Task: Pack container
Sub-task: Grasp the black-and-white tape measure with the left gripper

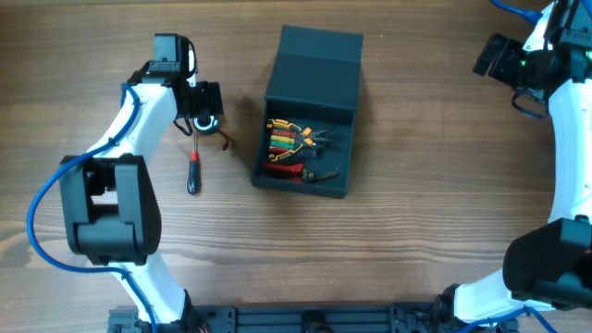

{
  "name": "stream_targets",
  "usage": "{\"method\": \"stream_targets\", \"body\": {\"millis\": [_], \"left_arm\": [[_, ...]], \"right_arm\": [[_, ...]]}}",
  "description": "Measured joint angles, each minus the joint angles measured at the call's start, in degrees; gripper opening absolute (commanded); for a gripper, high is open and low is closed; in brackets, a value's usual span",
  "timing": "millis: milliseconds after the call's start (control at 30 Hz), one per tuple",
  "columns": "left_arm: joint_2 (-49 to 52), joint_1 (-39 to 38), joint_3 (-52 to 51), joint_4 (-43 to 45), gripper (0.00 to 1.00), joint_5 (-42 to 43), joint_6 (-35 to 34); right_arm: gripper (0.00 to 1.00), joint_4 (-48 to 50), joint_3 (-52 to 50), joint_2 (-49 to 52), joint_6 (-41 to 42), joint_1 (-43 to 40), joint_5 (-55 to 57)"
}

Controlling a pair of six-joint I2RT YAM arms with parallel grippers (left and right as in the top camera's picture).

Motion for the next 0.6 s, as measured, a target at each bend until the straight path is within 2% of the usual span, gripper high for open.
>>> {"method": "stream_targets", "body": {"millis": [233, 400, 600], "left_arm": [[2.36, -0.22, 0.0, -3.08, 0.89, 0.39, 1.84], [4.55, -0.46, 0.0, -1.84, 0.87, 2.08, 3.13], [5.6, -1.79, 0.0, 0.33, 0.79, 2.51, 3.58]], "right_arm": [[1.0, -0.87, 0.0, -0.02, 0.0, 0.0, 0.0], [1.0, -1.7, 0.0, 0.0, 0.0, 0.0, 0.0], [1.0, -3.02, 0.0, 0.0, 0.0, 0.0, 0.0]]}}
